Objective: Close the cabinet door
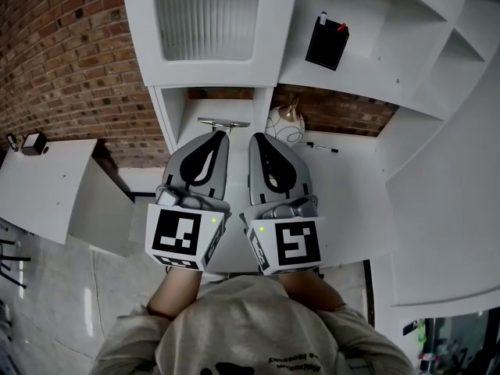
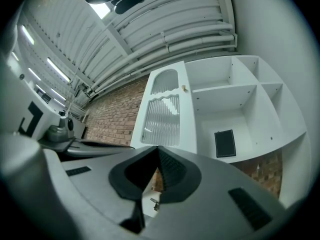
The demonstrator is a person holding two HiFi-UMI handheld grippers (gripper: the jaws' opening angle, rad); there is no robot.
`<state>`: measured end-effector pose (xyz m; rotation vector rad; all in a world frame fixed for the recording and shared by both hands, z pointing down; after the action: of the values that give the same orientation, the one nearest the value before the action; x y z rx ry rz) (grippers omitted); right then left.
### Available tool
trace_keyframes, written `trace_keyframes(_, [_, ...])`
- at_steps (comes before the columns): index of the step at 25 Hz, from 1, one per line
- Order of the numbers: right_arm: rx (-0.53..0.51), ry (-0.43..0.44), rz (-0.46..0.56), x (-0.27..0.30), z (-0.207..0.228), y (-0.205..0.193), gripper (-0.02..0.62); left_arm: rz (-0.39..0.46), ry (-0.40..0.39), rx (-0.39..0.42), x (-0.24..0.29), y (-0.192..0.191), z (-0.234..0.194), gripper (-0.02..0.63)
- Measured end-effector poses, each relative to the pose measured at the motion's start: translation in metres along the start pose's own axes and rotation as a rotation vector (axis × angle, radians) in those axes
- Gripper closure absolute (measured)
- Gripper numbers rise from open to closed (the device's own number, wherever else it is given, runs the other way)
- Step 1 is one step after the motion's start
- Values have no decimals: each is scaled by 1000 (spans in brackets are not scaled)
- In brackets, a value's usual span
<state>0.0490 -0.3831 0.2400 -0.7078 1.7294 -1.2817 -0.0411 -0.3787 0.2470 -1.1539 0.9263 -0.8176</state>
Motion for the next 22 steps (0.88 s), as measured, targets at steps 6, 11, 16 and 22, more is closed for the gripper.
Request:
trace_keyframes(6, [-4, -13, -26, -7, -3, -10, 577, 1, 10, -5, -6, -4, -1, 598])
trace_keyframes(11, [-18, -28, -30, -8, -5, -13, 578, -13, 2, 4, -7, -10, 1, 598])
trace_keyframes(16, [-20, -30, -33, -7, -5, -15, 578, -13, -9, 6, -8, -11, 4, 598])
trace_keyframes(22, [-14, -27, -38, -6, -6, -17, 578, -18, -13, 9, -7, -13, 4, 598])
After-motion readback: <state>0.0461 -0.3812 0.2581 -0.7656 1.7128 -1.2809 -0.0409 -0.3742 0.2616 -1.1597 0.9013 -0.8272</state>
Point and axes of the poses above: the fingertips, and each gripper's own axes: x forward along the fingers, z to its right, y out of its top, the point moved 4 cm from there along -x, backward along the fingers, and after that the axes turned 4 degrees about -y, right-handed, at the moved point
